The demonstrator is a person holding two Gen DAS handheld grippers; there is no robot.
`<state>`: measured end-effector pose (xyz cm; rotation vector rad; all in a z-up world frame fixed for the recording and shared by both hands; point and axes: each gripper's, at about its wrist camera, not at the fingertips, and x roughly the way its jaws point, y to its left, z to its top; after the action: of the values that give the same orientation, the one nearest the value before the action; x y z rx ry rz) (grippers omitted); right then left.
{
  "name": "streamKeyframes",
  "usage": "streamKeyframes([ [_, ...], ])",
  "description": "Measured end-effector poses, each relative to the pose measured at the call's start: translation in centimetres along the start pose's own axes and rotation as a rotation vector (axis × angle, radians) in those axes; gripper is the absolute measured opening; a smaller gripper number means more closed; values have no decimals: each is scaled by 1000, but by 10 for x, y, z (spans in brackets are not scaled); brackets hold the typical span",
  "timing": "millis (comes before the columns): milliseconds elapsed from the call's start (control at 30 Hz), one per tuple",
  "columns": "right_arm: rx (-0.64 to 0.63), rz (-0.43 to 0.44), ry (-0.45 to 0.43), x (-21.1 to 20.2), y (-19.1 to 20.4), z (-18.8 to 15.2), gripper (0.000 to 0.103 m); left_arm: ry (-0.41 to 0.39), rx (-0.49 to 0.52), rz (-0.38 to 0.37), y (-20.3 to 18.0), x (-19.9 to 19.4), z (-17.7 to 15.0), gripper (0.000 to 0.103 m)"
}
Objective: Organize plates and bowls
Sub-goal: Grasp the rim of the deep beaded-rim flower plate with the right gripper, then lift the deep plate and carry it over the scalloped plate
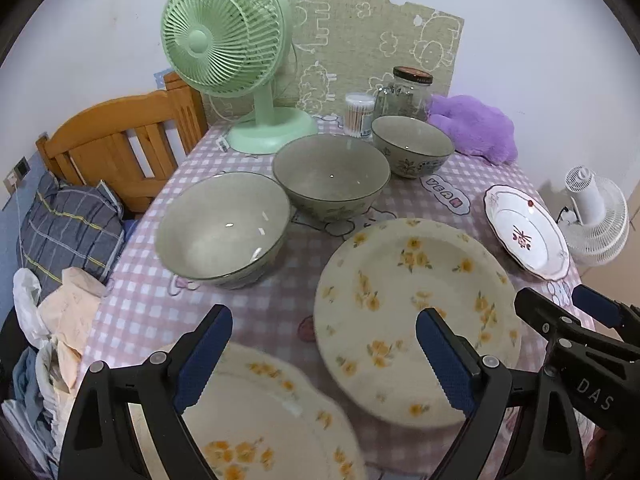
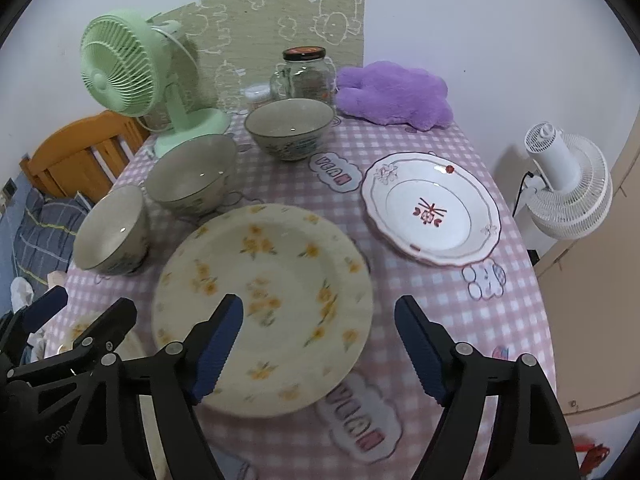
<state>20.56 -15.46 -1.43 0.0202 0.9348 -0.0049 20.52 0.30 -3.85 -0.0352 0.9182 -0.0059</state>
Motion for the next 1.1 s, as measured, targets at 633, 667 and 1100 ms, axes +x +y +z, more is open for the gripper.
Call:
streamKeyframes([
  [633,13,25,106,96,-20,16,75,111,47,7,-22,94,6,76],
  [667,12,25,113,100,-19,17,73,118,47,5,-22,97,5,74],
  [1100,3,3,154,116,-22,12,55,149,52,-23,-29,100,0,68],
])
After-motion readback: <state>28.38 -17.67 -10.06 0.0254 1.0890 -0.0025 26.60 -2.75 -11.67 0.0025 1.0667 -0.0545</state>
